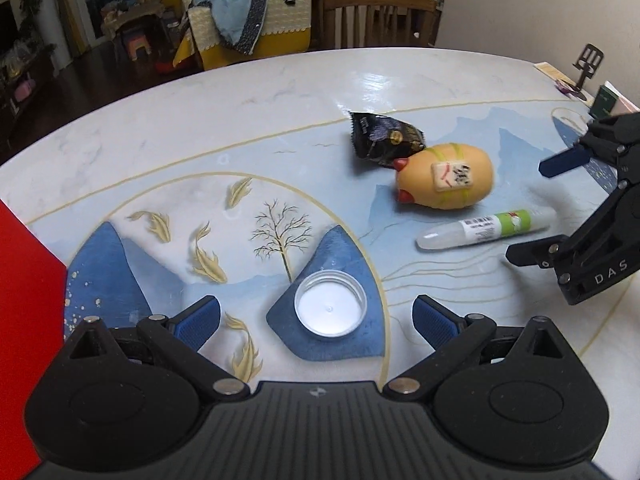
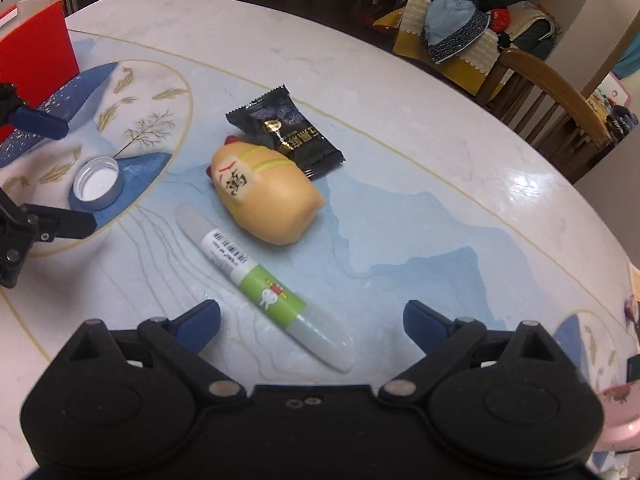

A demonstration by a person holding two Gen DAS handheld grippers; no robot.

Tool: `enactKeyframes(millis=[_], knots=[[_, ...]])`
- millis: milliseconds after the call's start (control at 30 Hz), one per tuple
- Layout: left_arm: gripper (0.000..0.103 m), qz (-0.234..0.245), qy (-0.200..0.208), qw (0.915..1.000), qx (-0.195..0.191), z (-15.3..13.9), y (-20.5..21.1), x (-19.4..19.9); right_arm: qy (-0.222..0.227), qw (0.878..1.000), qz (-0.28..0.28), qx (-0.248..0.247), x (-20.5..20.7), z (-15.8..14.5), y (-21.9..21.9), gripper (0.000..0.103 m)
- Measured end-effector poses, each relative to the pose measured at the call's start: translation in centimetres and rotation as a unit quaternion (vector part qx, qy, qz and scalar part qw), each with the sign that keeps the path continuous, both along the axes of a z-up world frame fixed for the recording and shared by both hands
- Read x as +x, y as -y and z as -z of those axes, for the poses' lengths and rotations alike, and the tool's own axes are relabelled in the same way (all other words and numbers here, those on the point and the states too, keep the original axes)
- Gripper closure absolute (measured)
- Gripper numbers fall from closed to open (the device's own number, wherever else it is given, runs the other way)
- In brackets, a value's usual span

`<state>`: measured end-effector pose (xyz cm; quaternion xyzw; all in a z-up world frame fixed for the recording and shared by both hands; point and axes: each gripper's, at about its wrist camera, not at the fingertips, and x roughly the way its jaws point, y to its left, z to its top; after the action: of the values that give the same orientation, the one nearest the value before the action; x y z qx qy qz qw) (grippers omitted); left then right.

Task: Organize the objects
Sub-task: 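Grasp the white bottle cap with the left tool while the right tool grasps the green tube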

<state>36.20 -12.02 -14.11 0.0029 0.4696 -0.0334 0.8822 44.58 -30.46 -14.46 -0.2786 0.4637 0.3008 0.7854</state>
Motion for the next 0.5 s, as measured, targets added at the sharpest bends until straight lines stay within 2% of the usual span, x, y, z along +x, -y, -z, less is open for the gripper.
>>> enactKeyframes(millis=[100,233,333,400,500], knots=[[0.000,-0.003,-0.002,1.0000,-0.004,0.5,0.0,0.3,-0.007,1.000,-0.004,0.004,0.4,0.4,-0.1,0.014],[0.000,0.005,0.002,0.9999,0.011,1.1,0.5,0.6,-0.014,1.000,-0.004,0.021,0.6,0.4,-0.2,0.019],[0.001,0.009,0.005,0.9998,0.017,1.3,0.8,0.7,-0.020,0.999,-0.004,0.038,0.4,0.3,-0.1,0.026],[0.002,0.006,0.009,0.9998,0.017,1.3,0.9,0.7,-0.028,0.998,-0.001,0.048,0.3,0.2,-0.1,0.038],[0.011,0.009,0.013,0.9998,0.016,1.4,1.1,0.7,-0.036,0.998,0.005,0.060,-0.1,0.1,-0.1,0.051]])
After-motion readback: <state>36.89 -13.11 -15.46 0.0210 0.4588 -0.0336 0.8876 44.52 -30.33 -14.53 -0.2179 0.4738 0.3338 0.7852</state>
